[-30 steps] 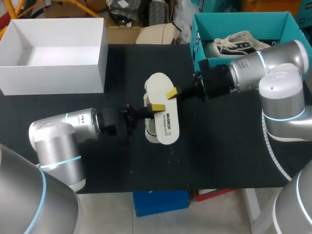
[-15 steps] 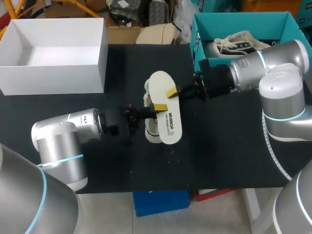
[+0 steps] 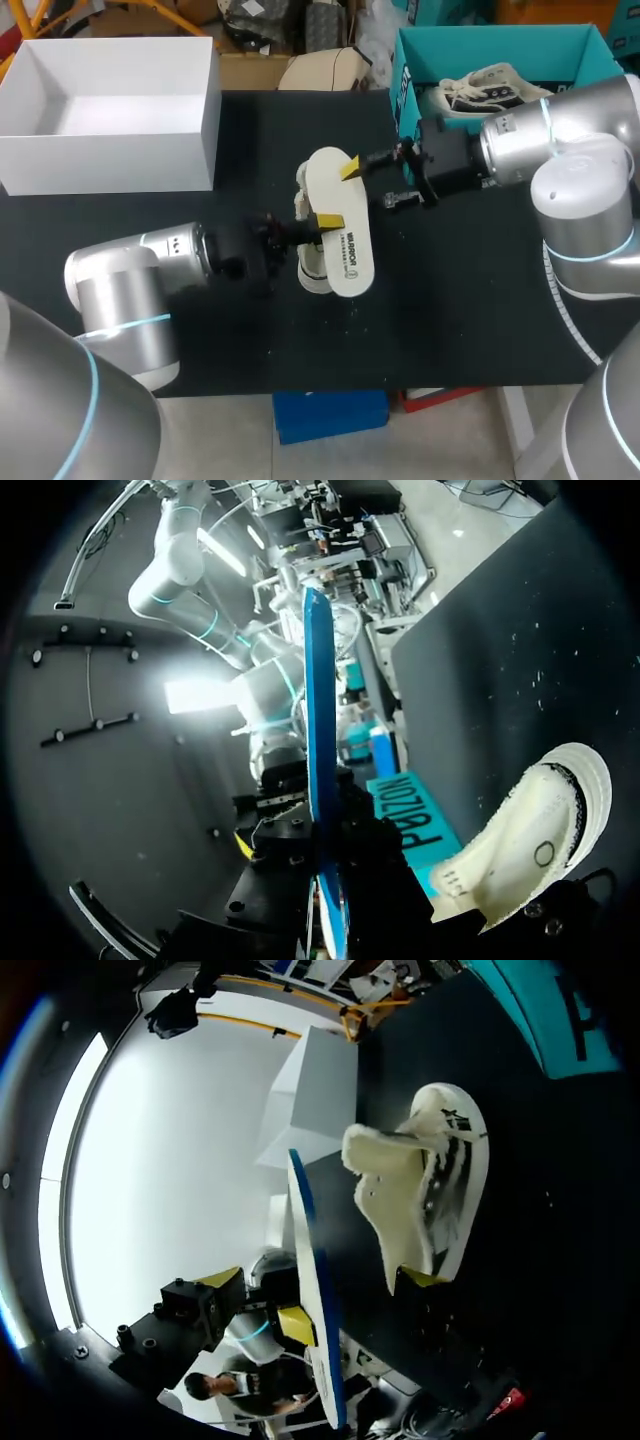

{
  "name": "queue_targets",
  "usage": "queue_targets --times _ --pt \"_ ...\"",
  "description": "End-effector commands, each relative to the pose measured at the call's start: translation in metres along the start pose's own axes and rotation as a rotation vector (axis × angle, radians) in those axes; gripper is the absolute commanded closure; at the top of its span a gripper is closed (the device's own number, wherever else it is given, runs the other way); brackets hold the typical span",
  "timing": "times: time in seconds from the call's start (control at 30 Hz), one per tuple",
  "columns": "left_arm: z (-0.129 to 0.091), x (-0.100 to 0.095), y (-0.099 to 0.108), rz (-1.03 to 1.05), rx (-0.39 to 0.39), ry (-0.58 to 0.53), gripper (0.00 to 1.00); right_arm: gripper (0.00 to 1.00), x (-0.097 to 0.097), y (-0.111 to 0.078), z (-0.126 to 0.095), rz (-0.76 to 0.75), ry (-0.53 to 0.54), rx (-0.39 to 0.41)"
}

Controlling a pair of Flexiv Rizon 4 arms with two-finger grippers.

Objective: Take the shoe out of the shoebox, open the shoe tongue, remove and reinsert the insole, then place the shoe into the shoebox

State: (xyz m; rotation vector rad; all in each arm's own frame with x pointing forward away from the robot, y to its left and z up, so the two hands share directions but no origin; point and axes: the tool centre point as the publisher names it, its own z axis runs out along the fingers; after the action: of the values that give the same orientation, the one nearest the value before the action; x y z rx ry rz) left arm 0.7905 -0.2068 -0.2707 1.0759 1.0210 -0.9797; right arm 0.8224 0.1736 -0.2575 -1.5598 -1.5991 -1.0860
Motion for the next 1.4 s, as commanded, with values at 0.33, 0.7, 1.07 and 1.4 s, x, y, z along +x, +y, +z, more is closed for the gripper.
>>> queue_targets --times 0.33,0.7,1.07,1.4 --pt "-0.051 -0.005 -0.036 -0.096 -0.001 0.256 1.00 0.00 0.010 -0.024 -0.072 -0.057 -0.378 -0.242" --pt "-0.076 -0.010 -0.051 -0.129 0.028 0.360 1.00 0.00 0.010 -0.031 -0.084 -0.128 -0.563 -0.357" --pt "-0.081 -0.009 -0.055 -0.148 0.062 0.366 1.00 0.00 0.010 -0.033 -0.085 -0.140 -0.561 -0.356" --pt "-0.102 -0.004 -0.062 -0.218 0.171 0.366 1.00 0.00 -0.004 -0.069 -0.111 -0.297 -0.542 -0.433"
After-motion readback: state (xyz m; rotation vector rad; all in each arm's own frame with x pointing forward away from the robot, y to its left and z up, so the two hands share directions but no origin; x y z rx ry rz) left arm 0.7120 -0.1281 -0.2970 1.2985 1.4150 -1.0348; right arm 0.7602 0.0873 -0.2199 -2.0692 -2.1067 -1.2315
